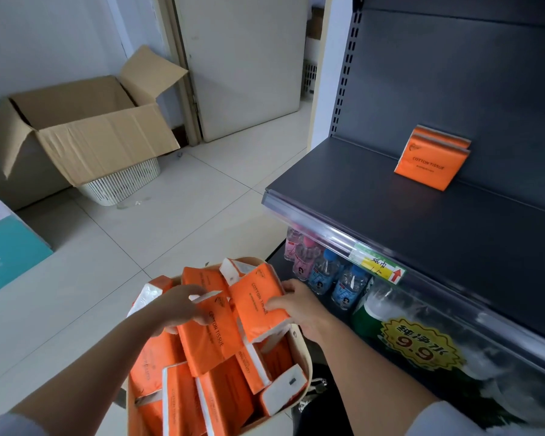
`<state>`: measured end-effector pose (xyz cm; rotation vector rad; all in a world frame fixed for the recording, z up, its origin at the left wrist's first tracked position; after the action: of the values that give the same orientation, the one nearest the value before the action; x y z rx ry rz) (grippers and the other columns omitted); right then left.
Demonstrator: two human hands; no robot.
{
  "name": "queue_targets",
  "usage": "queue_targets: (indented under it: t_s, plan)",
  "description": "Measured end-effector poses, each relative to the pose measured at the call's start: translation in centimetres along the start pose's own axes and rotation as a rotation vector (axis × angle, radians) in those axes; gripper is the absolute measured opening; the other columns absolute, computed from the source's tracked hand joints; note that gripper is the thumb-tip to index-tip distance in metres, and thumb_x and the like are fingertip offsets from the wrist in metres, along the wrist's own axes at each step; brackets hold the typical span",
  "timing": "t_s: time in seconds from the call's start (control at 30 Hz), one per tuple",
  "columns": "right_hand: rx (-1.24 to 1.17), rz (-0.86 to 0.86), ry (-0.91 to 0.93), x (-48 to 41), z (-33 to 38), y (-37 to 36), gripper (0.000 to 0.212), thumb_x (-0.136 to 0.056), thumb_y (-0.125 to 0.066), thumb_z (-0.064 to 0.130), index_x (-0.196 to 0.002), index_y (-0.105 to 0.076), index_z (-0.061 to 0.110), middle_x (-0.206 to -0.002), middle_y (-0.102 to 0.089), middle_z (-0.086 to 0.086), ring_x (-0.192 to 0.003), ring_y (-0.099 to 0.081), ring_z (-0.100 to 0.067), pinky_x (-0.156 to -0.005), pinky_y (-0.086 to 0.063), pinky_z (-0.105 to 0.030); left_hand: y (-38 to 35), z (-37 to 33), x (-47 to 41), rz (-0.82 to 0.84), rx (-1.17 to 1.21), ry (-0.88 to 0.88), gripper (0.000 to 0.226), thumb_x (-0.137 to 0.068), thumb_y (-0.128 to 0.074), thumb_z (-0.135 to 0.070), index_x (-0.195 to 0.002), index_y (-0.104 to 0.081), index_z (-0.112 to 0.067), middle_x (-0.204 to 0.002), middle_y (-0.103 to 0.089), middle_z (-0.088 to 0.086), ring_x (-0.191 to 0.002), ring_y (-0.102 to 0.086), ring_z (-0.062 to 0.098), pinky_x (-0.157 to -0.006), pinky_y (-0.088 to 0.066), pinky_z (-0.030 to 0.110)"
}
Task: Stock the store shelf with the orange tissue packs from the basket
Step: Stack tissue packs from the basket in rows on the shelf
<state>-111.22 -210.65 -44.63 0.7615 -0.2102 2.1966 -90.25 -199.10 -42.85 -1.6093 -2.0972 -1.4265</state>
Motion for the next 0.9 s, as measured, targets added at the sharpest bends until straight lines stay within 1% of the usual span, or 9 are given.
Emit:
queue_targets:
  t_s: [0.13, 0.23, 0.4, 0.47, 0.53, 0.63, 0.73, 0.8, 0.9]
  plan:
    - [-0.176, 0.032, 0.085, 1.2, 2.1, 0.7, 0.038, -0.084, -0.071, 0.018, -0.116, -0.061, 0.034, -0.111, -0.067, 0.002, -0.101, -0.064, -0.019, -0.088, -0.054, -0.048, 1.4, -1.5, 0.5, -0.018, 0.049, -0.029, 0.061, -0.064, -0.080, -0.008, -0.116, -0.054, -0.025, -0.114, -0.055, 0.006, -0.104, -0.052, 0.028, -0.085, -0.053, 0.044]
    - [-0.195, 0.076, 0.138, 2.5, 4.2, 1.3, 0.030, -0.086, -0.070, 0.019, -0.106, -0.060, 0.039, -0.108, -0.066, 0.004, -0.100, -0.064, -0.018, -0.083, -0.057, -0.045, 2.2, -2.7, 1.3, -0.015, 0.066, -0.091, 0.053, -0.057, -0.081, -0.014, -0.104, -0.059, -0.023, -0.109, -0.060, 0.008, -0.100, -0.055, 0.028, -0.087, -0.051, 0.044]
    - [-0.090, 0.021, 0.231, 4.0, 7.9, 4.4, 0.058, -0.076, -0.076, 0.002, -0.122, -0.047, 0.023, -0.117, -0.060, -0.003, -0.103, -0.064, -0.023, -0.084, -0.057, -0.046, 2.6, -6.1, 2.2, 0.002, 0.258, -0.211, 0.048, -0.049, -0.079, -0.022, -0.094, -0.061, -0.021, -0.101, -0.065, 0.014, -0.093, -0.062, 0.032, -0.077, -0.050, 0.043]
    - [-0.082, -0.096, 0.279, 4.6, 9.3, 6.7, 0.057, -0.072, -0.080, 0.004, -0.117, -0.048, 0.019, -0.111, -0.061, -0.005, -0.091, -0.066, -0.023, -0.072, -0.058, -0.043, 2.2, -8.1, 2.6, 0.035, 0.333, -0.264, 0.047, -0.052, -0.079, -0.022, -0.094, -0.061, -0.014, -0.098, -0.066, 0.017, -0.082, -0.062, 0.027, -0.067, -0.049, 0.034]
    - [-0.122, -0.202, 0.376, 5.5, 10.9, 9.5, 0.051, -0.071, -0.081, 0.003, -0.110, -0.051, 0.015, -0.107, -0.062, -0.009, -0.083, -0.063, -0.019, -0.061, -0.051, -0.032, 2.0, -10.2, 2.7, 0.031, 0.404, -0.316, 0.049, -0.051, -0.081, -0.020, -0.095, -0.061, -0.008, -0.098, -0.066, 0.024, -0.080, -0.064, 0.029, -0.070, -0.053, 0.038]
    - [-0.138, -0.310, 0.501, 7.3, 12.8, 14.0, 0.041, -0.071, -0.080, 0.001, -0.101, -0.058, 0.018, -0.103, -0.065, -0.008, -0.092, -0.063, -0.023, -0.072, -0.055, -0.037, 1.8, -13.3, 2.9, -0.010, 0.491, -0.394, 0.056, -0.049, -0.084, -0.020, -0.099, -0.063, -0.003, -0.101, -0.067, 0.026, -0.090, -0.067, 0.040, -0.087, -0.053, 0.050]
    - [-0.100, -0.436, 0.568, 9.2, 13.6, 18.4, 0.039, -0.070, -0.080, -0.002, -0.091, -0.062, 0.025, -0.091, -0.066, 0.000, -0.090, -0.062, -0.021, -0.085, -0.054, -0.045, 1.1, -17.0, 3.3, -0.027, 0.535, -0.461, 0.048, -0.059, -0.083, -0.009, -0.101, -0.060, -0.002, -0.094, -0.068, 0.020, -0.086, -0.066, 0.032, -0.069, -0.056, 0.033]
    - [-0.073, -0.525, 0.591, 10.1, 13.8, 21.1, 0.037, -0.070, -0.079, -0.003, -0.092, -0.064, 0.023, -0.084, -0.064, 0.006, -0.083, -0.060, -0.015, -0.080, -0.053, -0.035, 0.6, -19.6, 3.5, -0.038, 0.555, -0.518, 0.046, -0.064, -0.082, -0.003, -0.103, -0.058, -0.007, -0.092, -0.068, 0.015, -0.085, -0.064, 0.029, -0.060, -0.052, 0.025]
    - [-0.008, -0.617, 0.588, 11.2, 13.9, 24.4, 0.042, -0.073, -0.078, -0.003, -0.109, -0.063, 0.011, -0.086, -0.062, 0.006, -0.074, -0.056, -0.005, -0.070, -0.048, -0.014, 0.0, -23.1, 3.4, -0.044, 0.536, -0.602, 0.050, -0.068, -0.082, -0.004, -0.108, -0.056, -0.020, -0.098, -0.066, 0.016, -0.090, -0.064, 0.029, -0.067, -0.051, 0.033]
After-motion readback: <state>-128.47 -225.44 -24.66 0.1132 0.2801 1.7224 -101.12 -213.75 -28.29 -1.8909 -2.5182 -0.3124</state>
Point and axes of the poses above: each hand's wrist, its own x-axis away from the middle knuckle, its own y-axis out of the back of the hand, z = x × y, the point moved 7 cm from there along -x, towards the middle knuckle
